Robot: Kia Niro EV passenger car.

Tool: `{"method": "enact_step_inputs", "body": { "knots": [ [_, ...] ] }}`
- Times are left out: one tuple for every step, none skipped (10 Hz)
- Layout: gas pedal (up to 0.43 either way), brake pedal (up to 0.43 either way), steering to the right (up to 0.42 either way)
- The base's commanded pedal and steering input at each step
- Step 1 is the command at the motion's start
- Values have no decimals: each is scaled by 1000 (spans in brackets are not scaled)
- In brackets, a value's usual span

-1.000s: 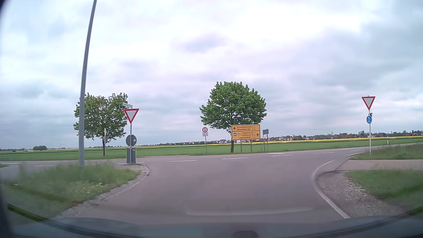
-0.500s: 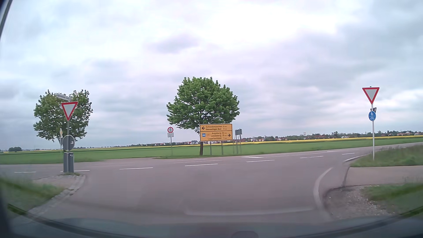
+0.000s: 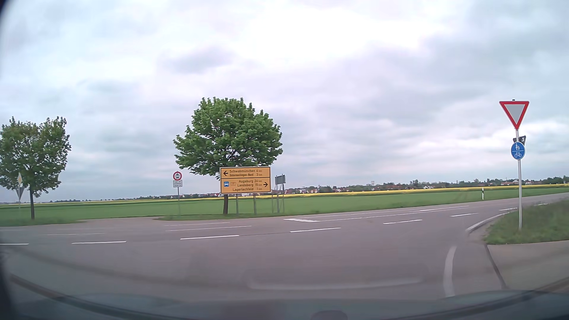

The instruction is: Follow the waypoints while adhering to traffic rules and regulations

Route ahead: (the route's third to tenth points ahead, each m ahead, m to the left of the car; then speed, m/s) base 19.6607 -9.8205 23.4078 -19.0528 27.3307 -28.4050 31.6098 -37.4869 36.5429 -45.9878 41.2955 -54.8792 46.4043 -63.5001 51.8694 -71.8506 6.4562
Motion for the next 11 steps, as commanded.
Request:
{"method": "enact_step_inputs", "body": {
  "knots": [
    [98,0,181],
    [110,0,197],
    [110,0,213],
    [157,0,227],
    [169,0,235],
    [169,0,245],
    [169,0,251],
    [169,0,251],
    [169,0,251],
    [177,0,254],
    [189,0,262]
  ]
}}
